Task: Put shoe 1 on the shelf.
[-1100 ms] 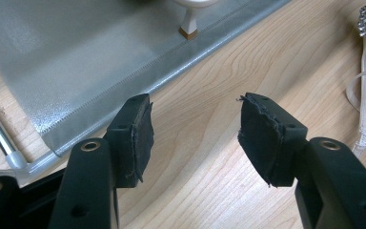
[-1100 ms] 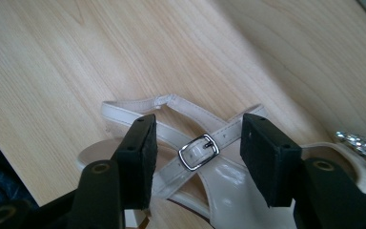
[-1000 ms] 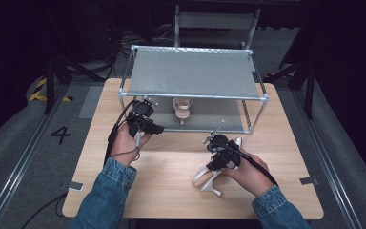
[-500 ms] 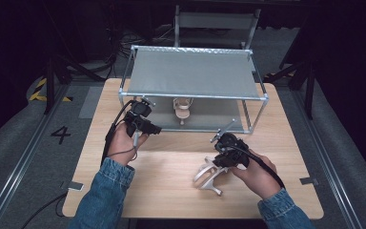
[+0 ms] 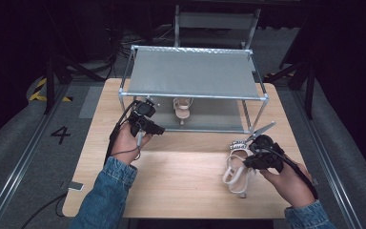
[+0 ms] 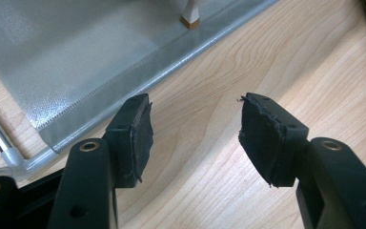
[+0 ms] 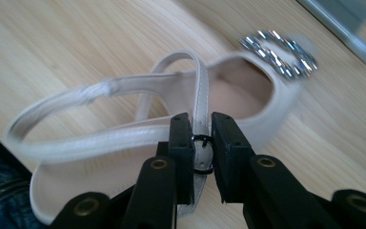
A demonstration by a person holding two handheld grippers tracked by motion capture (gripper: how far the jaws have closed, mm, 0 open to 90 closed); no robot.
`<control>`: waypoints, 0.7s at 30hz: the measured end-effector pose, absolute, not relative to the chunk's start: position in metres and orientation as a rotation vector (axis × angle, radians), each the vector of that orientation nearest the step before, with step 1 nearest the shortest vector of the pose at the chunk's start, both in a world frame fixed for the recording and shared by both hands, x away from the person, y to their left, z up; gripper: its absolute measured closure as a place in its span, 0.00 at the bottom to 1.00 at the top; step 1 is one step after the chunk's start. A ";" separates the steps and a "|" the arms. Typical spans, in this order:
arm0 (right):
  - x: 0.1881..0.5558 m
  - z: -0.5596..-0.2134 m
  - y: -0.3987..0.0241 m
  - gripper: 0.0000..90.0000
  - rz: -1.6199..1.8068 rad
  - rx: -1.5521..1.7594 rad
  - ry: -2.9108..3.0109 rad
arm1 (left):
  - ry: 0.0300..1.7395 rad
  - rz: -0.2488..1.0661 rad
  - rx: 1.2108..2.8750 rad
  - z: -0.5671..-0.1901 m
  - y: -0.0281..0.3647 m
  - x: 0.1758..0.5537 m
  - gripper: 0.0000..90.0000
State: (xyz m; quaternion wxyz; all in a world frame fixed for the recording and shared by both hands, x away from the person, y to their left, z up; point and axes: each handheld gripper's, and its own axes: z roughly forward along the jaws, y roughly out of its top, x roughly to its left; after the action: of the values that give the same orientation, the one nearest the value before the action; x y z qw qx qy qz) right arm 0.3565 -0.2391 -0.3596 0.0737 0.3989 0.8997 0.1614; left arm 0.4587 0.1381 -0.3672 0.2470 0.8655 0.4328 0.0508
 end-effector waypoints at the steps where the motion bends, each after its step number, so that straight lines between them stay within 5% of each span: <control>1: 0.357 -0.362 -0.245 0.88 0.458 1.225 2.691 | 1.180 0.139 2.362 -0.367 0.138 0.458 0.49; 9: 0.368 -0.382 -0.280 0.86 0.361 1.383 2.619 | 1.182 0.137 2.368 -0.368 0.137 0.458 0.48; 14: 0.365 -0.372 -0.285 0.52 0.492 1.414 2.584 | 1.193 0.126 2.369 -0.370 0.137 0.459 0.48; 21: 0.353 -0.366 -0.266 0.33 0.579 1.442 2.614 | 1.186 0.129 2.374 -0.371 0.138 0.459 0.48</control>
State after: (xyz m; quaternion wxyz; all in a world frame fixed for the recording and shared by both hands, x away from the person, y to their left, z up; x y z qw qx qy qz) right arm 0.3528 -0.2658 -0.3657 0.0503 0.4737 0.8584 0.1901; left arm 0.4594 0.1378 -0.3706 0.2400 0.8674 0.4334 0.0473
